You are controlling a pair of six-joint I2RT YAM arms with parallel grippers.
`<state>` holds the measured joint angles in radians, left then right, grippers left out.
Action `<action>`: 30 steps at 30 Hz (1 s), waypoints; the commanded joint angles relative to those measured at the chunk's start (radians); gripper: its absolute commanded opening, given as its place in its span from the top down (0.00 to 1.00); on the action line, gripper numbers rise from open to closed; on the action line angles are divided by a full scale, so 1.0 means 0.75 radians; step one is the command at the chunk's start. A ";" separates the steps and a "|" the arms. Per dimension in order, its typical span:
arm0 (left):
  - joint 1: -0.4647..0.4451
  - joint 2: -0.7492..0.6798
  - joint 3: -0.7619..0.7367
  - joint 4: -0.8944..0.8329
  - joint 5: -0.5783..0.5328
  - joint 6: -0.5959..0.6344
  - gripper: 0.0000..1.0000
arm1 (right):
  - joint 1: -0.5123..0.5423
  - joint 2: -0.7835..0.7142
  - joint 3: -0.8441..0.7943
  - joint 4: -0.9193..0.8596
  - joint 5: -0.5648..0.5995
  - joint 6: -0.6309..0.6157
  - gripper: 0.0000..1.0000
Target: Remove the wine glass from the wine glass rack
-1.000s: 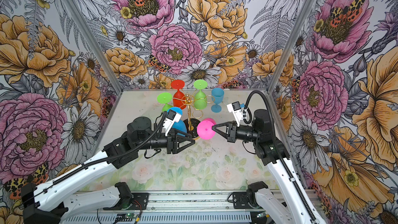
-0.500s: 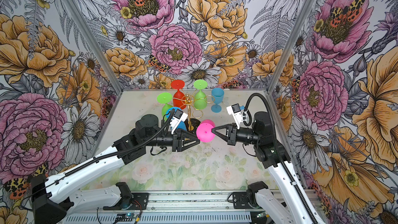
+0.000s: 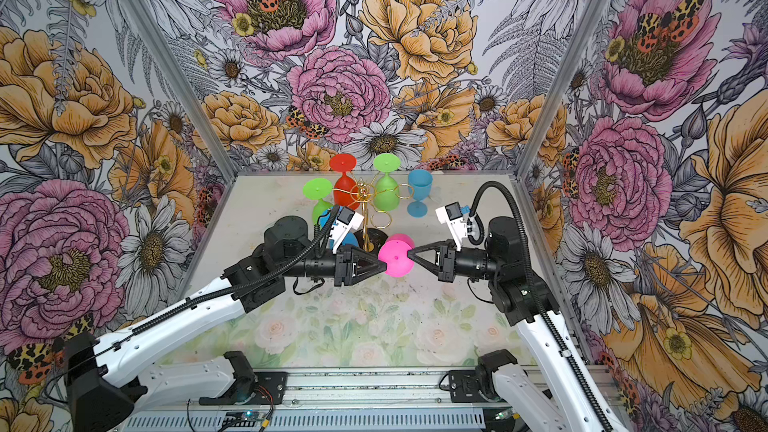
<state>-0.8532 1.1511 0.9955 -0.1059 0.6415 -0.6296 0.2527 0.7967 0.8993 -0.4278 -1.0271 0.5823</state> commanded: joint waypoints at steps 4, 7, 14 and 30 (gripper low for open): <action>0.012 0.037 0.061 0.063 0.052 -0.023 0.70 | 0.011 -0.014 -0.018 0.033 -0.029 -0.014 1.00; 0.013 0.042 0.065 0.073 0.051 -0.026 0.75 | 0.011 -0.009 -0.022 0.034 -0.028 -0.014 1.00; 0.016 0.044 0.065 0.080 0.056 -0.033 0.87 | 0.012 -0.005 -0.019 0.035 -0.025 -0.019 1.00; 0.013 0.019 0.013 0.129 0.080 -0.073 1.00 | -0.022 -0.089 0.008 0.024 0.090 -0.046 0.57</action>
<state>-0.8467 1.1862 1.0157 -0.0536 0.6712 -0.6796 0.2481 0.7662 0.8879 -0.4213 -1.0019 0.5602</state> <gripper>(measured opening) 0.058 0.421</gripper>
